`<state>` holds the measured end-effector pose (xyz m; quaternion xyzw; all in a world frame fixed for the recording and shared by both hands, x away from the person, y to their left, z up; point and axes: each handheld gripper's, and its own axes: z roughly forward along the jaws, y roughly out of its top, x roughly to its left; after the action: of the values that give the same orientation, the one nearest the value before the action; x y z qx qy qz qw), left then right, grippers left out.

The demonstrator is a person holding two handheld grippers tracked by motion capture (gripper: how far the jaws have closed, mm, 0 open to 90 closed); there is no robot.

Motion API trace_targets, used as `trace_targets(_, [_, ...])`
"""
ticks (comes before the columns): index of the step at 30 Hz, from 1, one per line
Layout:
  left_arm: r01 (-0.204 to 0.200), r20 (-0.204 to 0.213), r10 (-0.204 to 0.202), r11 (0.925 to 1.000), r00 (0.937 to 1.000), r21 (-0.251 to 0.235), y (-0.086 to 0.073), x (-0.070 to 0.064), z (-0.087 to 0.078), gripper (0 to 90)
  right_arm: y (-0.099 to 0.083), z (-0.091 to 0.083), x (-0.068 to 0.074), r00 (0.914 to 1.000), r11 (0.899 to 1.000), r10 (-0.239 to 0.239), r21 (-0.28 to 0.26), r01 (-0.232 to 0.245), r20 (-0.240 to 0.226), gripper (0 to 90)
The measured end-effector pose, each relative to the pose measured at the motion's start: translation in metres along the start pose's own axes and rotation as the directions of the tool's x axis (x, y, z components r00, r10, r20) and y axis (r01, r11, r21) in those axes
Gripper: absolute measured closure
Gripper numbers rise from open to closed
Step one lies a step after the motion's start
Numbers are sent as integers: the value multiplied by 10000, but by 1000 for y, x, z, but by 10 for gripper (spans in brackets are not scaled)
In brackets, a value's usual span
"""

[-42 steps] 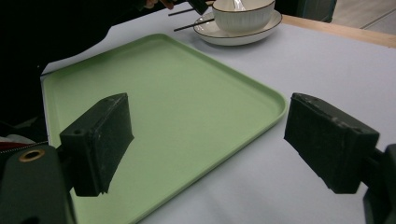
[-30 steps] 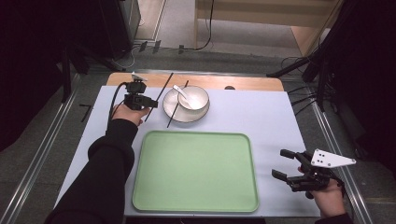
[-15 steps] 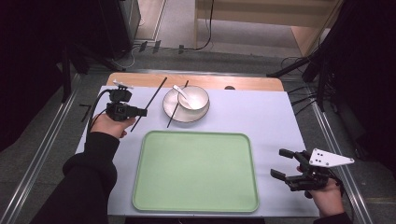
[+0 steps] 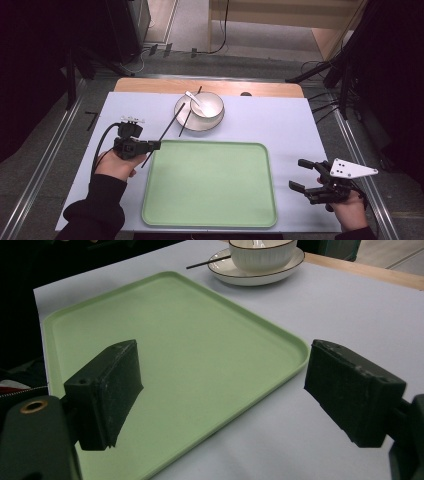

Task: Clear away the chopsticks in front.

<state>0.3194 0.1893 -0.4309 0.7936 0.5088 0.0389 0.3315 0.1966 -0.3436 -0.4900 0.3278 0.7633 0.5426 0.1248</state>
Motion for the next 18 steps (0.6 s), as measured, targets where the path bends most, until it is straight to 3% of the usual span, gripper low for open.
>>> trace_targets(3, [-10, 45, 10, 10000, 10000, 7, -12, -5, 2, 859, 0, 0, 0, 10000, 10000, 16, -14, -16, -17, 155])
trace_targets(5, [-114, -147, 111, 9998, 9998, -154, -20, -9, 2, 859, 0, 0, 1, 10000, 10000, 18, -8, -18, -24, 155])
trace_targets(8, [126, 129, -124, 9998, 9998, -131, -32, -11, 1, 859, 0, -1, 1, 10000, 10000, 18, -2, -18, -7, 155])
trace_targets(18, [453, 392, -473, 9977, 9981, 508, -71, -23, 12, 858, 1, -1, 2, 10000, 10000, -45, -49, 45, -66, 155])
